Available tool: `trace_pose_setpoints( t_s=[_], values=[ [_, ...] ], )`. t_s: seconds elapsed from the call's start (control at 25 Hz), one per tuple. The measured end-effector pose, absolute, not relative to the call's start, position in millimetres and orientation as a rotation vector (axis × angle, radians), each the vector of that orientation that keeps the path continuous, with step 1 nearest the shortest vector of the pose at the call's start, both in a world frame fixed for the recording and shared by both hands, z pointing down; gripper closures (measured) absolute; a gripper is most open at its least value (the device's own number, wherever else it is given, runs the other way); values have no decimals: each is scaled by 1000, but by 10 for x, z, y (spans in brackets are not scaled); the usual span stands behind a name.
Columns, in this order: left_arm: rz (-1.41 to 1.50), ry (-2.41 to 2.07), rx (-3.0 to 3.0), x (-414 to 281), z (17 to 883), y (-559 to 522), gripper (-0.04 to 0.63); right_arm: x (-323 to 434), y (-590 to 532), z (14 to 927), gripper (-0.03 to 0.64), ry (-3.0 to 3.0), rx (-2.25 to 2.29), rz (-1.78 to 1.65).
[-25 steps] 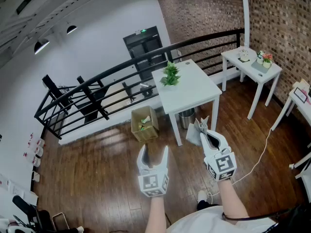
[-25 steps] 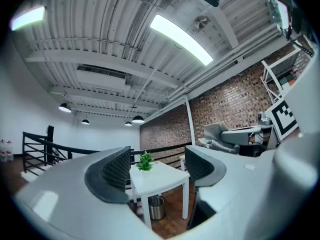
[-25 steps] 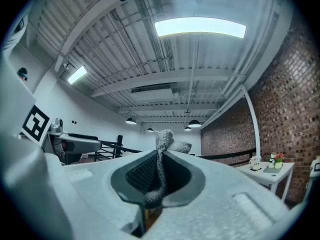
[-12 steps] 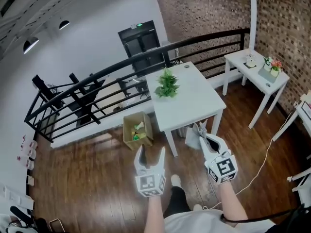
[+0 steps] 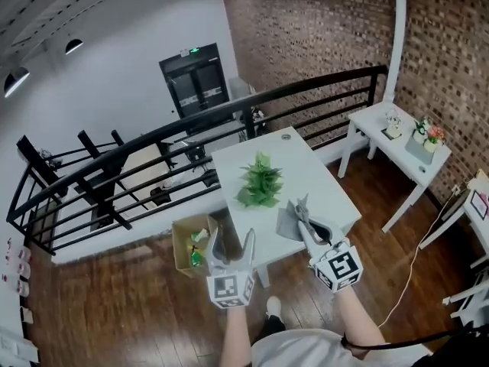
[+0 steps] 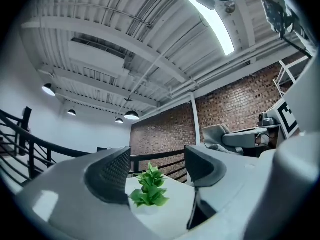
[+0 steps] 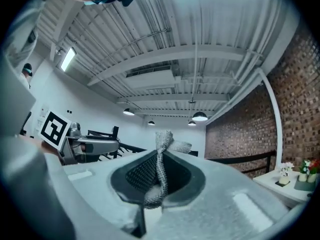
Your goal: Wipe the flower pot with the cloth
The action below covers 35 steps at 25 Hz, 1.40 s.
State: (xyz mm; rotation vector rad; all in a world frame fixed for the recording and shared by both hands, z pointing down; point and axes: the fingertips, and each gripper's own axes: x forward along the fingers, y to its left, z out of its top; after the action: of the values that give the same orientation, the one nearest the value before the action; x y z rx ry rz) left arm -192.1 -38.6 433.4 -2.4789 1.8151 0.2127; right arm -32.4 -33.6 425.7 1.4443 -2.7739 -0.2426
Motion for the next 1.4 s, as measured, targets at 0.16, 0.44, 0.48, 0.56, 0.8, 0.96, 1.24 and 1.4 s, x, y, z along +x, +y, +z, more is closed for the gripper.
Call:
trace_pose_setpoints(
  t_s=[0.16,0.44,0.48,0.56,0.8,0.96,1.24,1.4],
  values=[
    [223,1796,-2525,-2117,4464,-1155,249,-582,-959,4307,606,-2772,1431,-259],
    [103,1732,-2698,-2311,4897,-1695,239,-559,-1549,4608,606,-2764,1492,-71],
    [77,1732,-2710,-2281,4985,-1747,239,-492,-1649,4627,606,-2759,1506,-67],
    [1,1735,-2751,-2170,5250,-1853,229,-343,-1834,4720,606,-2746,1529,-42],
    [-344,1729,-2914,-1770,6434,-2114,182,79,-2189,5043,606,-2690,1591,85],
    [-492,1816,-2991,-1680,7308,-2276,129,239,-2285,5192,606,-2631,1601,119],
    [-555,2036,-2870,-1532,8011,-3027,-35,680,-2362,5579,606,-2495,1591,217],
    [-504,2062,-2834,-1411,7989,-3467,-35,874,-2427,5720,606,-2449,1584,263]
  ],
)
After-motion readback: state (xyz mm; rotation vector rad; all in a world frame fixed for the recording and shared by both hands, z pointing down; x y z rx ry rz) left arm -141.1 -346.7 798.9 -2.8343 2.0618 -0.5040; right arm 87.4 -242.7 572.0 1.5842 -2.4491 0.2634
